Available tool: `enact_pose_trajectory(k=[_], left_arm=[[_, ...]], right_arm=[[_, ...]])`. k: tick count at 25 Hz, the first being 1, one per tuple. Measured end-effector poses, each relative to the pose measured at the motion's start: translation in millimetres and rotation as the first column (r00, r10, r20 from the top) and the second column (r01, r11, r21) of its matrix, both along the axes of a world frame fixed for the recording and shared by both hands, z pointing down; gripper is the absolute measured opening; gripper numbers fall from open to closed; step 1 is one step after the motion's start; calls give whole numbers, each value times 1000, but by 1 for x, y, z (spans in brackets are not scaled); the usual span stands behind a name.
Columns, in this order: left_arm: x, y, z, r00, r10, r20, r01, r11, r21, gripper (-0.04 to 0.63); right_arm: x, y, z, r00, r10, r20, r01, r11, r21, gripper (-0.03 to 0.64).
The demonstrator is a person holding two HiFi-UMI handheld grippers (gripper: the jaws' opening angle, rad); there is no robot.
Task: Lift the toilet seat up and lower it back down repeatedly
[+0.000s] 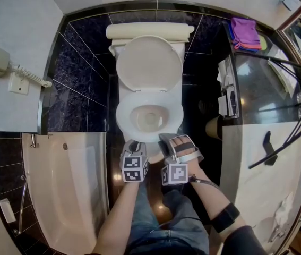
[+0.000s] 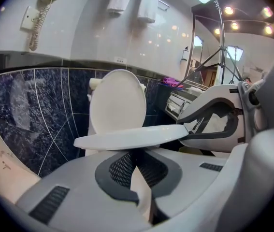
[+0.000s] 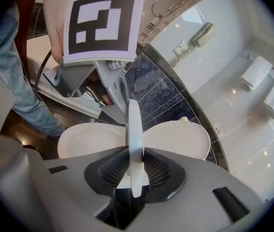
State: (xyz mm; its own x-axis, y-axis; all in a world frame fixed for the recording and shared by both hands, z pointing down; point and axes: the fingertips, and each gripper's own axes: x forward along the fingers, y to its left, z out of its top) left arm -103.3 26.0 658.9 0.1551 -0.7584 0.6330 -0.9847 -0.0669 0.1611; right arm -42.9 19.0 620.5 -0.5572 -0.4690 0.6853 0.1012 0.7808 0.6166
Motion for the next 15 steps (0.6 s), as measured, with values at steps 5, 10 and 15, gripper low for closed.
enact_pose_trajectory(k=[5, 10, 15], left_arm=[[3, 11, 11, 1000, -1, 2, 2, 1000, -17, -2], [5, 26, 31, 1000, 1, 4, -1, 1000, -29, -3], [13, 54, 68, 1000, -3, -6, 2, 998, -61, -3]], right_arm=[[10, 23, 6, 1000, -8, 12, 9, 999, -47, 91], [21, 48, 13, 999, -20, 31, 22, 997, -70, 17], [49, 55, 37, 995, 77, 59, -70, 991, -116, 17]])
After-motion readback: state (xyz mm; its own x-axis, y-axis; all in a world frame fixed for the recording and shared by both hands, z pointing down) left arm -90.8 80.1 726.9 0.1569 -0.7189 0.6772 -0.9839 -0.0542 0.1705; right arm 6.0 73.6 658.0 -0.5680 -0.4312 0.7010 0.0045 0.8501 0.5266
